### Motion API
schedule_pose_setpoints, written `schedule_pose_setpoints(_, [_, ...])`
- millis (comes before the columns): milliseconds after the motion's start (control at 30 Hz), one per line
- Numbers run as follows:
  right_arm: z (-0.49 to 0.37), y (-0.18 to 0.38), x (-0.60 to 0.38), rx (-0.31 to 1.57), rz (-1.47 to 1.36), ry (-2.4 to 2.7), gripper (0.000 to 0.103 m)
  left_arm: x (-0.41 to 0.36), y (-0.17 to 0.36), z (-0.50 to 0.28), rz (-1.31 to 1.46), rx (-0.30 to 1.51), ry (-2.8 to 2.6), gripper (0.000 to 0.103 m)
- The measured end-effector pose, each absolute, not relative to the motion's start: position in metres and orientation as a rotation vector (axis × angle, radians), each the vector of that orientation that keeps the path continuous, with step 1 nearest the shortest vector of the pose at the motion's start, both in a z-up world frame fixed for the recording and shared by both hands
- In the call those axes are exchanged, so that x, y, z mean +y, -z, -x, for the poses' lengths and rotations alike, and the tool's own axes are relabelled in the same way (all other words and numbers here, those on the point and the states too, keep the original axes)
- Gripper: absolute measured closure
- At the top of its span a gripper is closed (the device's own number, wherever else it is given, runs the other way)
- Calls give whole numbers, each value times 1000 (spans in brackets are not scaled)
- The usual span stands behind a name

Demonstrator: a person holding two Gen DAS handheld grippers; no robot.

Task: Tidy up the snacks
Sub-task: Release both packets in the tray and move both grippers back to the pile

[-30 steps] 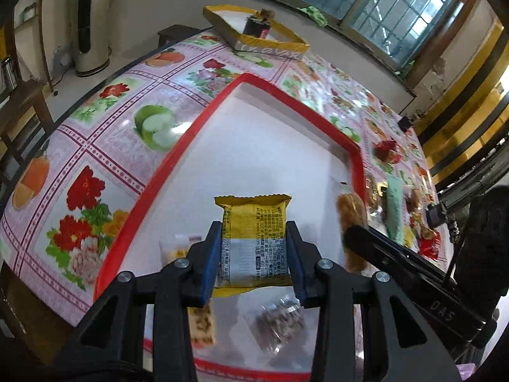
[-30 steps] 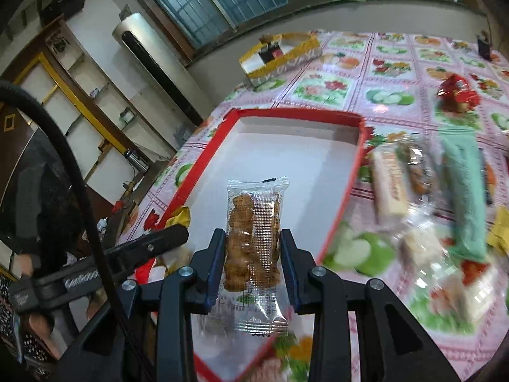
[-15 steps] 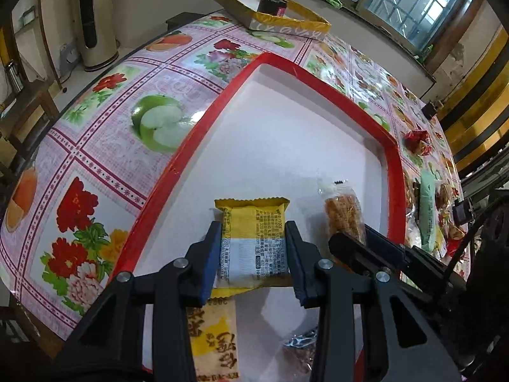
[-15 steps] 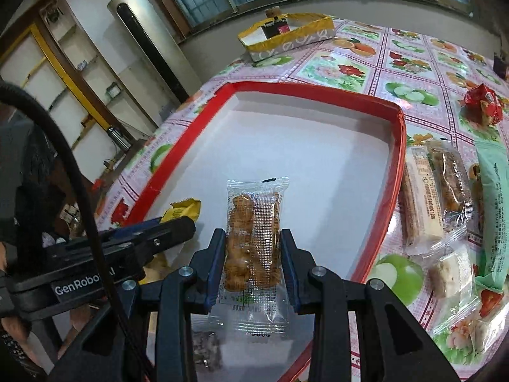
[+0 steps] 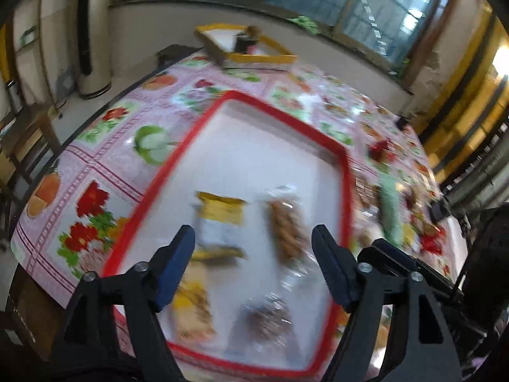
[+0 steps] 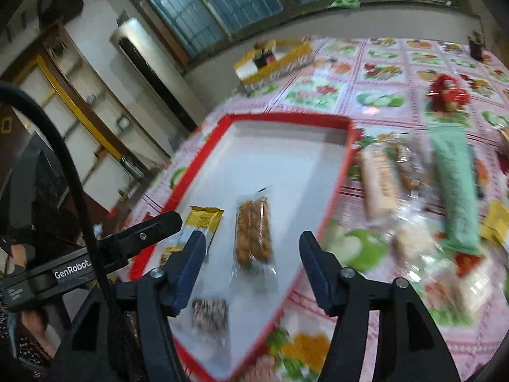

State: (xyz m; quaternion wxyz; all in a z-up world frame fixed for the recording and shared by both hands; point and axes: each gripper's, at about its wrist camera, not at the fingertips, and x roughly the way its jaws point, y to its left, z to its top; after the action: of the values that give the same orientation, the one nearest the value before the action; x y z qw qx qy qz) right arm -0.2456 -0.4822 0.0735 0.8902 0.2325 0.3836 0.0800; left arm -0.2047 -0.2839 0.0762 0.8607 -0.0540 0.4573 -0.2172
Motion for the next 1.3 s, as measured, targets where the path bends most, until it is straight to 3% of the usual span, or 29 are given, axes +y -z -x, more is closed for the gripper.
schedule_pose_setpoints(600, [358, -73, -609, 693, -629, 73, 37, -407, -77, 295, -158, 951, 724, 23])
schedule_pose_setpoints(867, [368, -79, -643, 663, -637, 203, 30, -424, -73, 302, -222, 946, 733, 23])
schedule_pose_setpoints(1200, [331, -69, -708, 717, -586, 489, 30, -432, -67, 302, -232, 963, 735, 23])
schedule_pose_setpoints(1267, [323, -57, -715, 755, -594, 504, 33, -433, -67, 301, -236, 964, 733, 23])
schedule_pose_setpoints(1300, [319, -50, -717, 781, -603, 504, 39, -434, -66, 300, -239, 964, 733, 23])
